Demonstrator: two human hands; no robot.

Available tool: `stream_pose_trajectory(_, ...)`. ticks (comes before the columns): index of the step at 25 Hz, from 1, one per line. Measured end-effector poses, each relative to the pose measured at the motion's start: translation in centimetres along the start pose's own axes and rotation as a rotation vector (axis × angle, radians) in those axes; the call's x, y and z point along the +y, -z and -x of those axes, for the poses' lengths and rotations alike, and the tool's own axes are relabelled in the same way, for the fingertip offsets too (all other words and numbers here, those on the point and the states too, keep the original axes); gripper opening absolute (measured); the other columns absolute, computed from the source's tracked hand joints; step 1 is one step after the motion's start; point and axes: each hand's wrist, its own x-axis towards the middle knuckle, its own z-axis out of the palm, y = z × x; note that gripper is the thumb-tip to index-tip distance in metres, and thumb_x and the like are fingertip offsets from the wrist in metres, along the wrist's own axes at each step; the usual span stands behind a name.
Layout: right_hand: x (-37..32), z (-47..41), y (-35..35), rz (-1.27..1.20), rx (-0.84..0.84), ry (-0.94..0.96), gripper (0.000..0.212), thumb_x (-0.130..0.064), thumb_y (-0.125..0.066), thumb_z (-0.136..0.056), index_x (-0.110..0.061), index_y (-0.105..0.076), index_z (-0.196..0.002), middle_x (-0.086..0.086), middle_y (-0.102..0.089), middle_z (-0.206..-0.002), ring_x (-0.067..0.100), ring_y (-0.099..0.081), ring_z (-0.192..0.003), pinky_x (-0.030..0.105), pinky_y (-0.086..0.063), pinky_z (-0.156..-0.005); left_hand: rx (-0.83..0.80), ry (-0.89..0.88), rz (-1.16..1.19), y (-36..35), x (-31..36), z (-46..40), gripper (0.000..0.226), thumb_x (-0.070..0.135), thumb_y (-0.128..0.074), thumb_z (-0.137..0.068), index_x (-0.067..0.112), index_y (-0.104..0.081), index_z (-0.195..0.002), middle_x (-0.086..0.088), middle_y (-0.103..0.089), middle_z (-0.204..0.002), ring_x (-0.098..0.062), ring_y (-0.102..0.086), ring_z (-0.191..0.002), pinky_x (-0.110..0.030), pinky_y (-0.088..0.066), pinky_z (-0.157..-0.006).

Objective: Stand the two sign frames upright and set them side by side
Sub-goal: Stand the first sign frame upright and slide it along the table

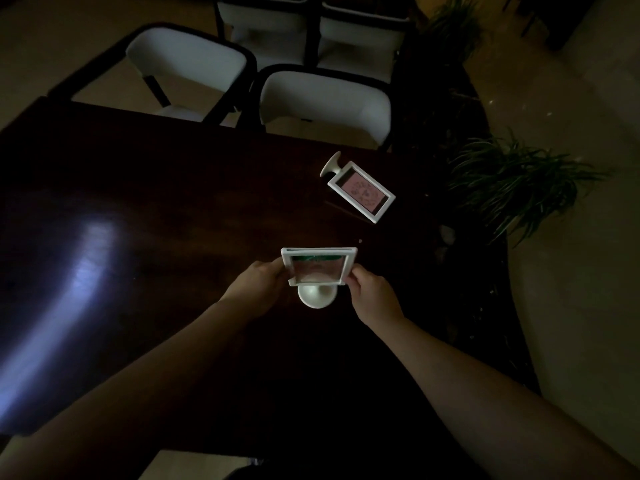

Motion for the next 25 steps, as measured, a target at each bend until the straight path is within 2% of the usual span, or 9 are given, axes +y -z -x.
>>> stream_pose_trajectory(4,0.1,-0.4,0.0,0.008,0.008,-0.001,0.019,-0.024,-0.050,-0.101,-0.014,-0.063,-0.110,0.006,-0.070,-0.096,0.026,-0.066,-0.090,0.037,-0.050,-0.070,0.021,-0.027,0.030,-0.3,0.2,0.0,0.018,0.038,-0.040,-0.101,0.030,-0.055,-0.103,0.004,-0.055,-0.062,-0.010,-0.051,-0.047,-0.028,-0.034,-0.046)
stream_pose_trajectory(9,0.4,-0.8,-0.1,0.011,0.016,0.002,0.018,-0.026,-0.049,-0.101,-0.014,-0.061,-0.109,0.006,-0.070,-0.096,0.027,-0.066,-0.091,0.037,-0.050,-0.070,0.071,-0.041,0.050,-0.9,0.6,0.3,0.023,0.036,-0.039,-0.103,0.024,-0.057,-0.110,0.011,-0.054,-0.066,-0.007,-0.054,-0.057,-0.025,-0.031,-0.048)
stream_pose_trajectory(14,0.8,-1.0,-0.2,-0.007,0.037,-0.004,0.020,-0.029,-0.051,-0.101,-0.019,-0.063,-0.113,0.004,-0.072,-0.095,0.025,-0.068,-0.090,0.036,-0.051,-0.070,0.096,-0.017,0.041,-1.7,0.4,0.7,0.020,0.032,-0.040,-0.102,0.021,-0.057,-0.104,0.016,-0.054,-0.078,-0.018,-0.052,-0.074,-0.031,-0.033,-0.056)
stream_pose_trajectory(18,1.1,-1.0,-0.6,-0.027,0.045,-0.002,0.019,-0.030,-0.053,-0.099,-0.020,-0.061,-0.114,0.005,-0.073,-0.098,0.025,-0.069,-0.091,0.033,-0.049,-0.067,0.104,0.010,0.044,-2.2,0.5,1.1,0.019,0.028,-0.037,-0.103,0.021,-0.054,-0.107,0.005,-0.060,-0.091,-0.025,-0.055,-0.085,-0.040,-0.046,-0.066)
stream_pose_trajectory(20,1.4,-0.9,-0.8,-0.056,0.033,-0.028,0.022,-0.032,-0.056,-0.098,-0.021,-0.060,-0.116,0.002,-0.072,-0.106,0.021,-0.068,-0.098,0.033,-0.051,-0.072,0.113,0.061,0.044,-2.7,0.5,1.5,0.021,0.030,-0.036,-0.103,0.024,-0.052,-0.115,0.004,-0.061,-0.102,-0.023,-0.055,-0.094,-0.043,-0.049,-0.073)
stream_pose_trajectory(22,2.0,-0.6,-1.1,-0.067,-0.005,-0.072,0.032,-0.034,-0.057,-0.097,-0.021,-0.056,-0.126,0.003,-0.067,-0.119,0.021,-0.065,-0.108,0.039,-0.054,-0.083,0.114,0.142,0.046,-3.6,0.5,2.1,0.027,0.033,-0.042,-0.100,0.024,-0.049,-0.124,0.000,-0.059,-0.116,-0.022,-0.053,-0.106,-0.042,-0.049,-0.082)
stream_pose_trajectory(25,3.0,-0.2,-1.6,0.036,-0.078,-0.129,0.050,-0.034,-0.056,-0.097,-0.016,-0.045,-0.142,0.007,-0.055,-0.140,0.024,-0.055,-0.125,0.039,-0.049,-0.096,0.086,0.229,-0.047,-5.1,0.3,3.3,0.047,0.036,-0.055,-0.093,0.021,-0.042,-0.136,-0.004,-0.050,-0.136,-0.026,-0.042,-0.127,-0.047,-0.044,-0.098)
